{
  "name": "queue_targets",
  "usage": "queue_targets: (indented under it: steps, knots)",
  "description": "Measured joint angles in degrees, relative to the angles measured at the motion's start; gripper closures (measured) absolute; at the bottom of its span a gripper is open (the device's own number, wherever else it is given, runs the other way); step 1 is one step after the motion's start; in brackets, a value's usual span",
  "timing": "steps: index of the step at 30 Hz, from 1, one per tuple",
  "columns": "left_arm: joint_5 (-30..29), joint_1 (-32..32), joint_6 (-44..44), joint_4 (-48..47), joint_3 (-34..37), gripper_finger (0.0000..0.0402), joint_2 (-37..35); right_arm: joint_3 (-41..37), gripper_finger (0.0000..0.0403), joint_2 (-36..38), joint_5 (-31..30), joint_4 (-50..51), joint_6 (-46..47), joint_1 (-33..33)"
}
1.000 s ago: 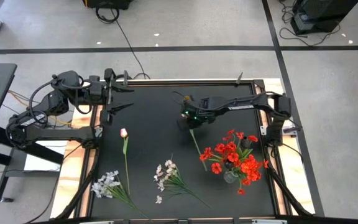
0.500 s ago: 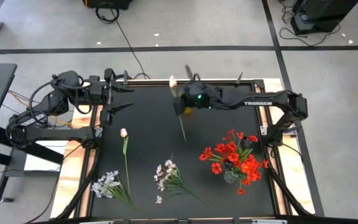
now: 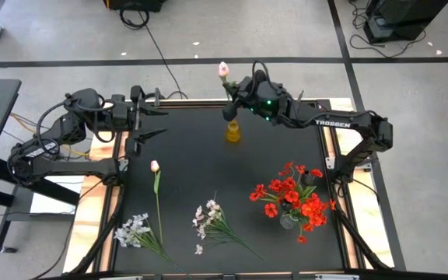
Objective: Sort flowers into vase by color
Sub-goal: Put the right pink flower into the yellow vase
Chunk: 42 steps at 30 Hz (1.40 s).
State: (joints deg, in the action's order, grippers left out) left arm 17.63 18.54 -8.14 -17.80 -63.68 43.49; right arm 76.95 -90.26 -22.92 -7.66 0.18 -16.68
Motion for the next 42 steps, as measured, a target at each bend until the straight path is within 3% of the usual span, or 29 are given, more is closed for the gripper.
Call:
queue_targets:
  steps: [13, 28, 42]
  knots:
    - [0.00, -0.01, 0.00, 0.00, 0.00, 0.0177, 0.00, -0.26, 0.0395, -0.20, 0.22, 1.73, 1.44, -1.01]
    - [0.00, -0.01, 0.00, -0.01, 0.00, 0.0177, 0.01, -6.94, 0.0395, -0.26, 0.01, -1.84, 8.23, -1.10]
    - [0.00, -0.02, 0.00, -0.02, 0.00, 0.0177, 0.02, -13.20, 0.0337, -0.26, -1.09, -4.75, 17.83, -1.12]
